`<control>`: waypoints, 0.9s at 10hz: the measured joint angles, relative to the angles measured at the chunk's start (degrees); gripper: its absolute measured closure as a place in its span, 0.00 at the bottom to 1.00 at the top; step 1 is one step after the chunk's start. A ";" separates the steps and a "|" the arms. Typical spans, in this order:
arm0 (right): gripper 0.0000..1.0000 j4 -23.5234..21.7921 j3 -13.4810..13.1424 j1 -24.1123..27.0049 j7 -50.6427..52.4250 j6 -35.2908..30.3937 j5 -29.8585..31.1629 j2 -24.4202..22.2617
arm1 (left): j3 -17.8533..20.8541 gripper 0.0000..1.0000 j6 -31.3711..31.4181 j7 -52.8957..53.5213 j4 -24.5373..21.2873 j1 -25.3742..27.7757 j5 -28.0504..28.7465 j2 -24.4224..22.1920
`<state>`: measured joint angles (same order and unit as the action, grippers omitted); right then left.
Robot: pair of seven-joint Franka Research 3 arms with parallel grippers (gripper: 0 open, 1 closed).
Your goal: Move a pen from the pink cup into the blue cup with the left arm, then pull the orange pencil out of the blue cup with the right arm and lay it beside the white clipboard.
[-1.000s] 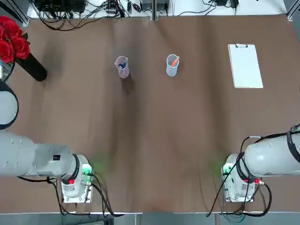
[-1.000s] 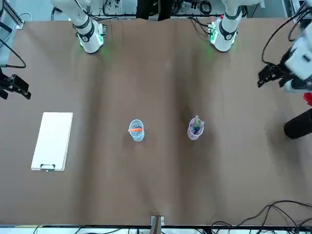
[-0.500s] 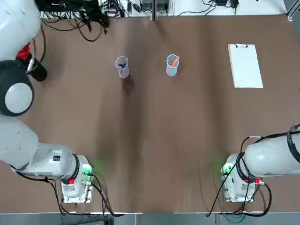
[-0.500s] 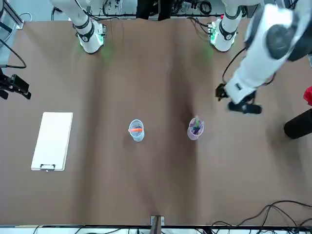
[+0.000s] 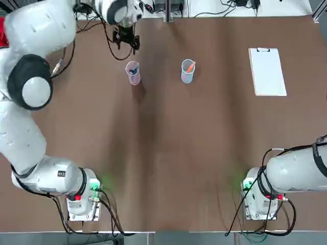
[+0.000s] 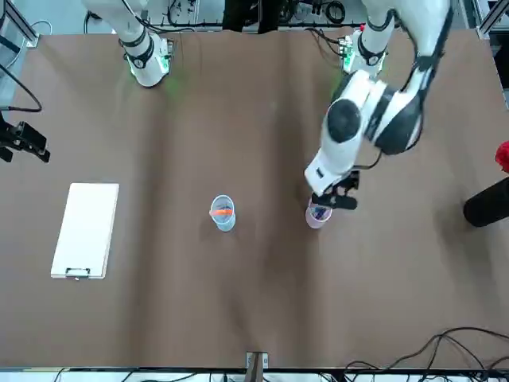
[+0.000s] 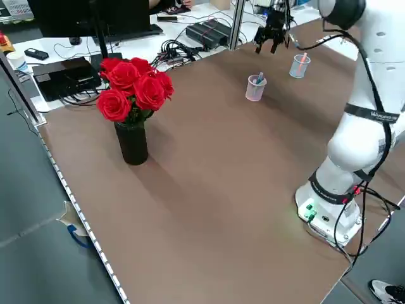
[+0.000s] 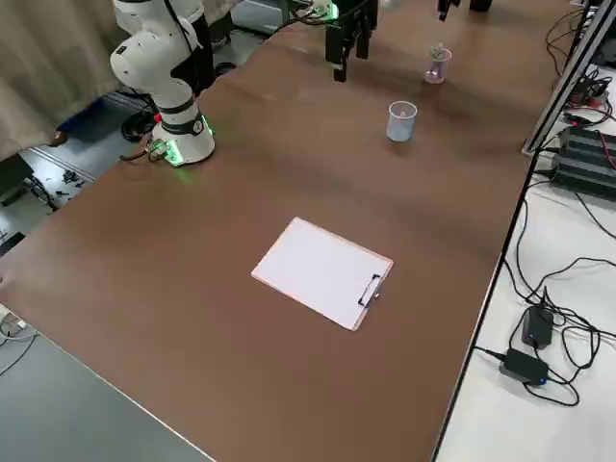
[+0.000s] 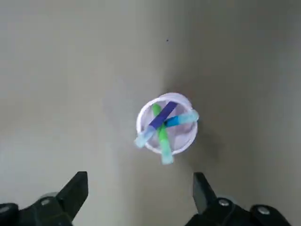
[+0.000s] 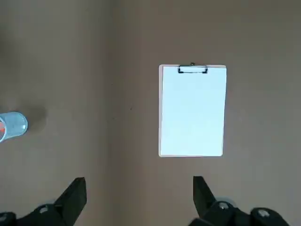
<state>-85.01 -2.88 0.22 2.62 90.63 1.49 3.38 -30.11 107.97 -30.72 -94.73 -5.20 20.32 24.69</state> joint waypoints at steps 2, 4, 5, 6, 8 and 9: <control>0.00 0.00 0.01 -0.01 0.00 0.01 0.00 0.00 | -0.14 0.05 2.60 -1.03 0.19 -0.79 1.68 3.89; 0.00 0.00 0.02 -0.02 0.00 0.02 0.00 0.00 | -0.17 0.19 5.44 -1.10 0.28 -0.88 2.59 6.24; 0.00 0.00 0.03 -0.02 0.00 0.02 0.00 0.00 | -0.17 0.23 7.10 -1.10 0.33 -0.88 2.82 7.18; 0.00 0.01 0.03 -0.03 0.00 0.02 0.00 0.00 | -0.20 0.30 8.19 -1.10 0.40 -0.93 3.33 8.13; 0.00 0.01 0.05 -0.05 0.00 0.02 0.00 0.00 | -0.27 0.34 8.93 -1.10 0.62 -1.52 4.53 9.94; 0.00 0.01 0.05 -0.05 0.00 0.02 0.00 0.00 | -0.28 0.37 8.97 -1.10 0.70 -1.75 5.44 10.47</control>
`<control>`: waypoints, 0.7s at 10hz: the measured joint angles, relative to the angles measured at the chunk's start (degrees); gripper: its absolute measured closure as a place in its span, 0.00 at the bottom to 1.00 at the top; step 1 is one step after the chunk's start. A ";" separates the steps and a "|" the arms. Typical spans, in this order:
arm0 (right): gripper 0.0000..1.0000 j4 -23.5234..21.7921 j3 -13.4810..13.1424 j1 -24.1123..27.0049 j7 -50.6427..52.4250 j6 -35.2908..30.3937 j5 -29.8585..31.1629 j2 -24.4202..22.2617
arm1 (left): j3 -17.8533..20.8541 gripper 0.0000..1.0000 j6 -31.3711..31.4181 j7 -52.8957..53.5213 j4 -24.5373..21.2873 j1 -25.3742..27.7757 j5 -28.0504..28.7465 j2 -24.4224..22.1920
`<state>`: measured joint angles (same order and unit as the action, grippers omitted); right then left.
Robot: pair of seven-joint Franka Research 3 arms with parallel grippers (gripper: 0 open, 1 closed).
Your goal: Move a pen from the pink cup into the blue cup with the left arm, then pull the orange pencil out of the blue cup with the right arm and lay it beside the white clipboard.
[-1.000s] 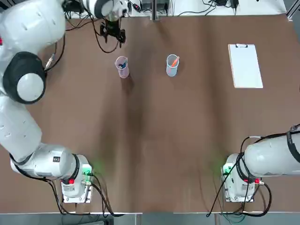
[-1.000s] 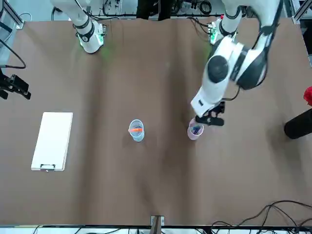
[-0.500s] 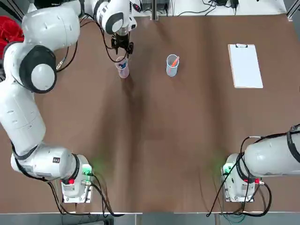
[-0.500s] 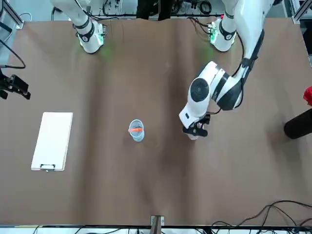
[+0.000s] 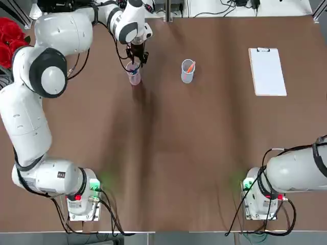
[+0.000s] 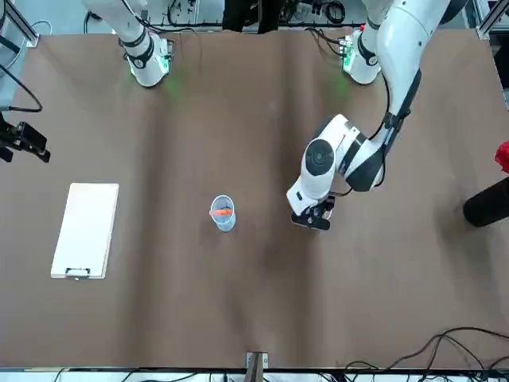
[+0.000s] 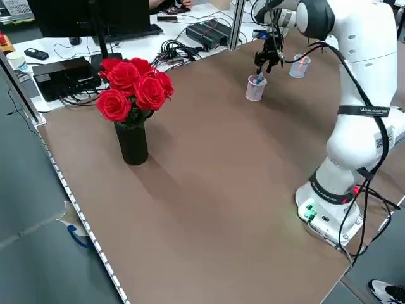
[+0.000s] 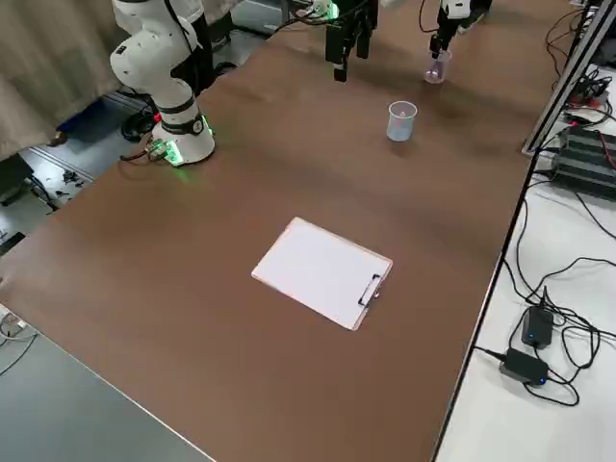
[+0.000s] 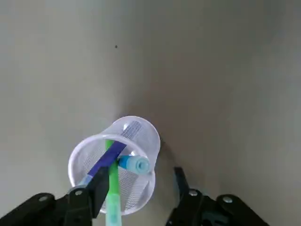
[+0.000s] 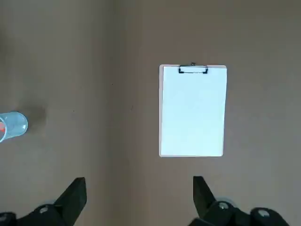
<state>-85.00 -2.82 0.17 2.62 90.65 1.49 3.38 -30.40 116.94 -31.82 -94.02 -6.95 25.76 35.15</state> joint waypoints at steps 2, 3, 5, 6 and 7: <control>0.00 0.00 0.00 0.00 0.00 0.00 0.00 0.00 | 0.00 0.41 0.00 0.00 0.40 -0.01 2.13 0.17; 0.00 0.00 0.00 0.00 0.00 0.00 0.00 0.00 | 0.00 0.44 0.00 0.00 0.57 -0.01 2.34 0.17; 0.00 0.00 0.00 0.00 0.00 0.00 0.00 0.00 | 0.00 0.50 0.00 0.05 0.61 -0.01 2.40 0.19; 0.00 0.00 0.00 0.00 0.00 0.00 0.00 0.00 | 0.00 0.50 0.00 0.11 0.61 -0.01 2.40 0.26; 0.00 0.00 0.00 0.00 0.00 0.00 0.00 0.00 | -0.01 0.51 0.00 0.13 0.61 -0.05 2.89 0.42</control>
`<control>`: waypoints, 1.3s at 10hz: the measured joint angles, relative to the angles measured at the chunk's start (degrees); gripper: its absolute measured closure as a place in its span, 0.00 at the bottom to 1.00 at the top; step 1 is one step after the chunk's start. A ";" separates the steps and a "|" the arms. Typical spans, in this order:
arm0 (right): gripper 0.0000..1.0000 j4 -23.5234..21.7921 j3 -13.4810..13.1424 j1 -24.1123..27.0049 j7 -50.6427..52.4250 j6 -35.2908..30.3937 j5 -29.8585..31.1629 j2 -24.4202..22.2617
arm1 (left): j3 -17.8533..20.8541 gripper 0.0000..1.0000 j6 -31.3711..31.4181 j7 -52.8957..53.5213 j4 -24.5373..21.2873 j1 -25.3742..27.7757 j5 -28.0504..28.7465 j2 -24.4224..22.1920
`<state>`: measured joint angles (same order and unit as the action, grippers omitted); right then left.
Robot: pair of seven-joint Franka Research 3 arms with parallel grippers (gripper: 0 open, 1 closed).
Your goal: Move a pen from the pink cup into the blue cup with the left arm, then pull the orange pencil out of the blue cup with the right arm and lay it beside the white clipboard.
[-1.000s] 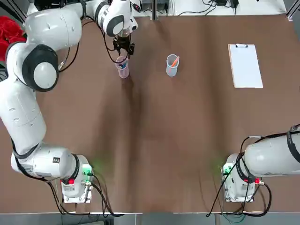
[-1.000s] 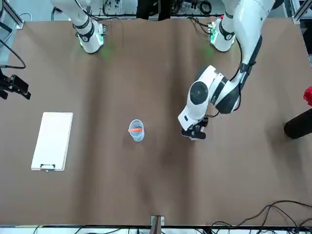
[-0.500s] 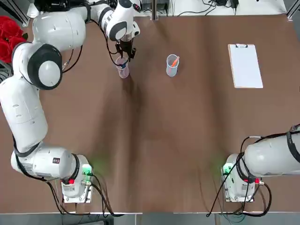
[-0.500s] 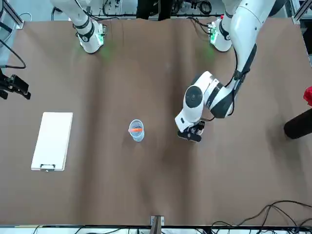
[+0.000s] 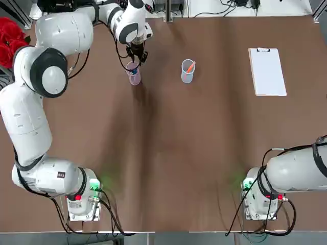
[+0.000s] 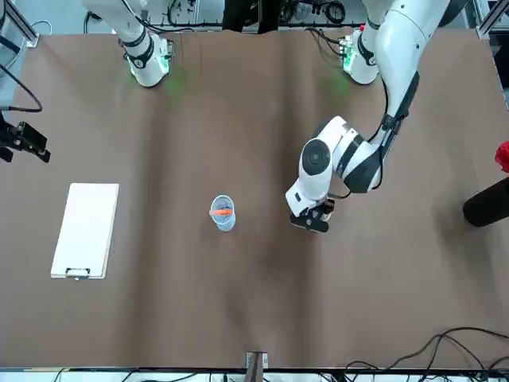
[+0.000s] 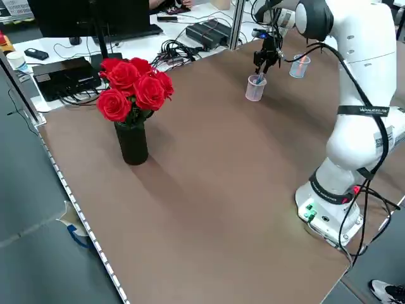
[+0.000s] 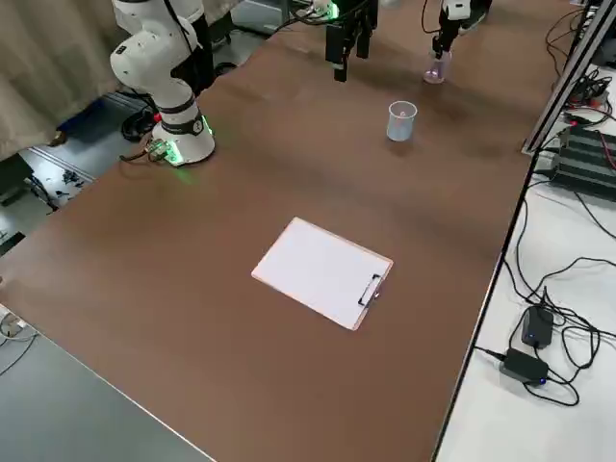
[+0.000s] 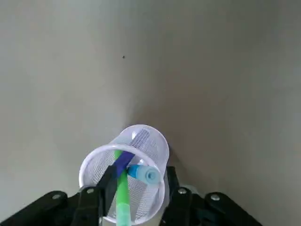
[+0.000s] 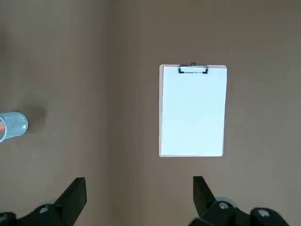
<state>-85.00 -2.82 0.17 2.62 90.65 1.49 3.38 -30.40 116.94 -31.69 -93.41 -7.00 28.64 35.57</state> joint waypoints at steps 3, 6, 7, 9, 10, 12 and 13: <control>0.00 0.00 0.05 -0.02 0.00 0.00 0.00 0.00 | -0.01 0.52 0.00 0.08 -0.01 -0.23 1.52 0.79; 0.00 0.00 0.09 -0.05 0.00 0.00 0.00 0.00 | -0.02 0.66 0.00 0.18 0.02 -0.25 3.61 0.79; 0.00 0.00 0.09 -0.05 0.00 0.00 0.00 0.00 | -0.02 0.74 0.00 0.20 0.04 -0.25 3.62 0.79; 0.00 0.00 0.09 -0.05 0.00 0.00 0.00 0.00 | -0.05 0.79 0.00 0.18 0.06 -0.26 3.62 0.79; 0.00 0.00 0.09 -0.05 0.00 0.00 0.00 0.00 | -0.05 0.79 0.00 0.18 0.08 -0.26 3.62 0.79; 0.00 0.00 0.09 -0.05 0.00 0.00 0.00 0.00 | -0.05 0.84 0.00 0.18 0.23 -0.26 3.62 0.79; 0.00 0.00 0.09 -0.05 0.00 0.00 0.00 0.00 | -0.05 0.84 0.00 0.18 0.34 -0.25 3.62 0.79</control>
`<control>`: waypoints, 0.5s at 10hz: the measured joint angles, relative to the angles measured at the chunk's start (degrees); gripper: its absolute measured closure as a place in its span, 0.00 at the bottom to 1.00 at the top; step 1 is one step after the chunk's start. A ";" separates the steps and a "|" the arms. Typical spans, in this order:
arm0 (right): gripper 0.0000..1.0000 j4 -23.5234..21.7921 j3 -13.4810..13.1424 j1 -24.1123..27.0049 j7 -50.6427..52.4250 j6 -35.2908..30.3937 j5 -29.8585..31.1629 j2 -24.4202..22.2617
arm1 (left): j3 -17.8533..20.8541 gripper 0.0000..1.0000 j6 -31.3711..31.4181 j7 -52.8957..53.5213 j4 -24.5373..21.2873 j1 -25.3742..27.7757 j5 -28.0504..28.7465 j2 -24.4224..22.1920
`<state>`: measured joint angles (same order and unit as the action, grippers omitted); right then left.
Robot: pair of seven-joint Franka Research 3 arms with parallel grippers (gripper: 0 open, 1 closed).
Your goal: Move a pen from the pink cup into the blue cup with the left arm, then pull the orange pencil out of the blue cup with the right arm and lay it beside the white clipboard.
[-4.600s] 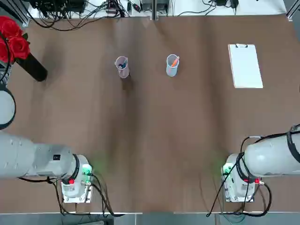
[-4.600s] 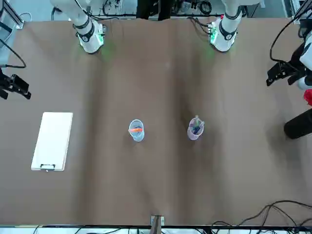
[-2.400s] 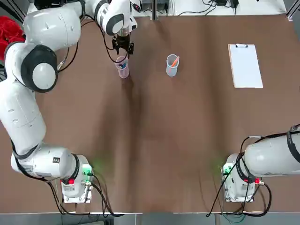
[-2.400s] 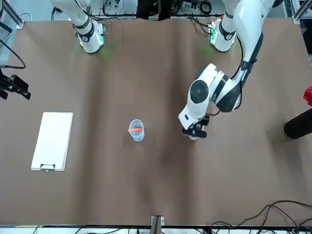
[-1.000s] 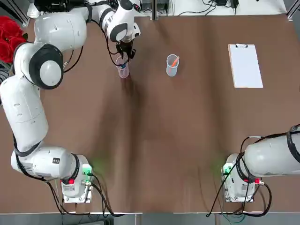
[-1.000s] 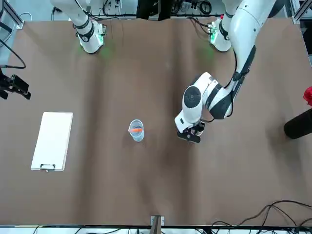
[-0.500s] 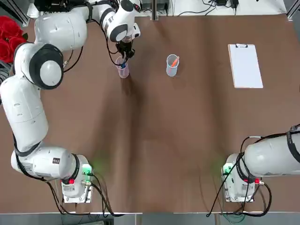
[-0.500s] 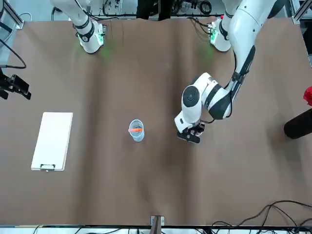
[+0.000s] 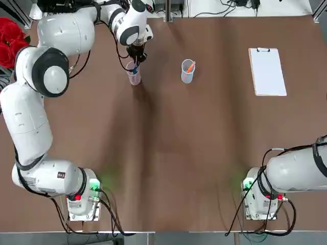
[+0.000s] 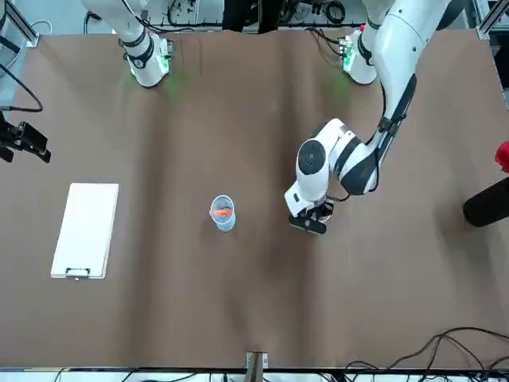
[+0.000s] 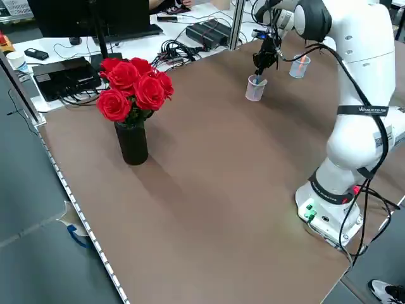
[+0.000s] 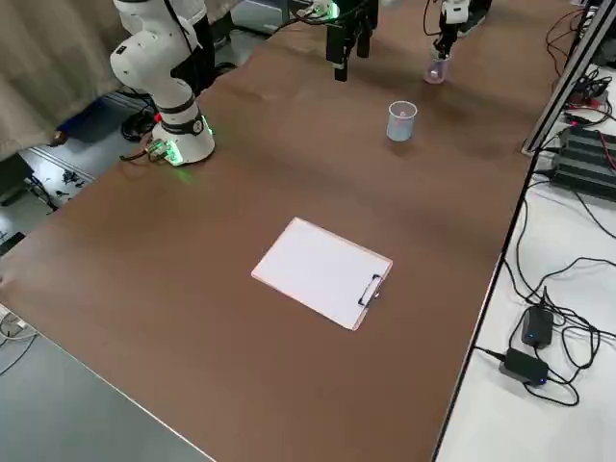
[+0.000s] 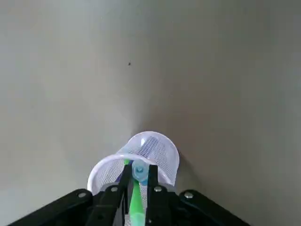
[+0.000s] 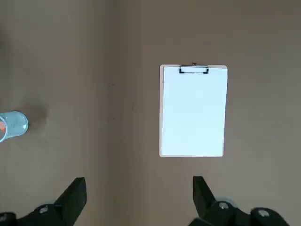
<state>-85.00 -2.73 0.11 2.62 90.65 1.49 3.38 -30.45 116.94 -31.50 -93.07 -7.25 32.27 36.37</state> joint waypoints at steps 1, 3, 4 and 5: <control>0.00 0.00 0.00 0.00 0.00 0.00 0.00 0.00 | -0.05 0.84 0.00 0.00 0.11 0.01 0.00 -0.03; 0.00 0.00 0.00 0.00 0.00 0.00 0.00 0.00 | -0.87 0.84 -0.08 -0.01 0.51 0.30 0.00 -0.44; 0.00 0.00 0.00 0.00 0.00 0.00 0.00 0.00 | -1.41 0.84 -0.19 -0.04 0.96 0.54 0.00 -1.30; 0.00 0.00 0.00 0.00 0.00 -0.01 0.00 0.00 | -1.73 0.84 -0.36 -0.08 1.22 0.63 0.00 -2.63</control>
<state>-85.00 -2.72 0.11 2.62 90.64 1.49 3.37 -32.19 116.58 -31.58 -91.85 -6.62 32.27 33.73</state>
